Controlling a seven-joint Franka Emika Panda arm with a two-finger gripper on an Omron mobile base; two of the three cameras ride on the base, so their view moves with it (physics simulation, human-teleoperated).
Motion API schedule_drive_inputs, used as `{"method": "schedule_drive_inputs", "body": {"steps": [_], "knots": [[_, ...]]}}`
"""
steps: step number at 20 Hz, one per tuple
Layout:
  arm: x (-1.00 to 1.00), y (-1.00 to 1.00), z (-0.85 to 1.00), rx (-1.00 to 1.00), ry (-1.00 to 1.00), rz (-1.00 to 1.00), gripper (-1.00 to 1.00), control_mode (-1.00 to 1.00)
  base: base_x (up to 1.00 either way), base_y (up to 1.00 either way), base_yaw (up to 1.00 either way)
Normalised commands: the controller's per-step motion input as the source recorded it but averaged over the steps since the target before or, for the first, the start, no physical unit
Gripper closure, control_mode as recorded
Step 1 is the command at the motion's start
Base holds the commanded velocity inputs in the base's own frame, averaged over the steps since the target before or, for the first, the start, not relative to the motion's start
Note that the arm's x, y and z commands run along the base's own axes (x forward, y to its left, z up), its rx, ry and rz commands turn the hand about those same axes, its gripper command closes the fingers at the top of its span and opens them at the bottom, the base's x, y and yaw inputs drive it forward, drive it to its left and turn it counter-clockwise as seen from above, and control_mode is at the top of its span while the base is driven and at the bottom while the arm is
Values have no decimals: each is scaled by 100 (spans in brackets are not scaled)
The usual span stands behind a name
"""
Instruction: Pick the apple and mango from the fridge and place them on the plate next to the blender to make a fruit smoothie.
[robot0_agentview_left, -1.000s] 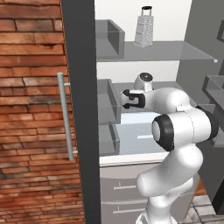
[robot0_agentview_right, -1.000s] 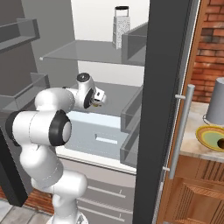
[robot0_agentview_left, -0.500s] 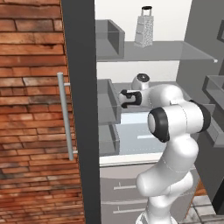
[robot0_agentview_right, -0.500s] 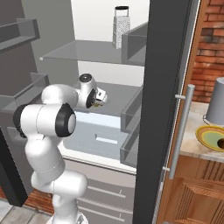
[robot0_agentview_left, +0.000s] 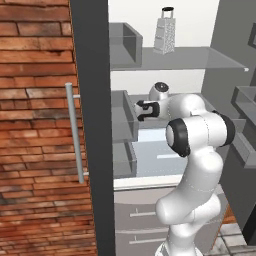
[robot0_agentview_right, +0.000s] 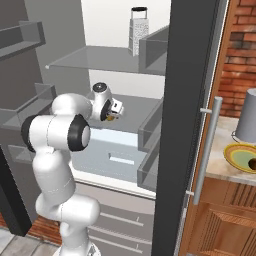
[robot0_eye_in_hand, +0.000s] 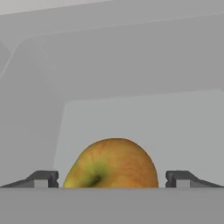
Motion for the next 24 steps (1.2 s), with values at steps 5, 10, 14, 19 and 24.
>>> {"method": "schedule_drive_inputs", "body": {"steps": [5,10,14,19,24], "knots": [[0,0,-42,0,0,0,100,-100,0,0,0],[4,0,-4,0,0,0,100,-100,0,0,0],[-38,0,2,0,-12,0,100,-100,0,0,0],[-93,0,19,0,-28,0,100,-100,0,0,0],[-100,0,69,-3,-17,-1,100,-100,0,0,0]]}}
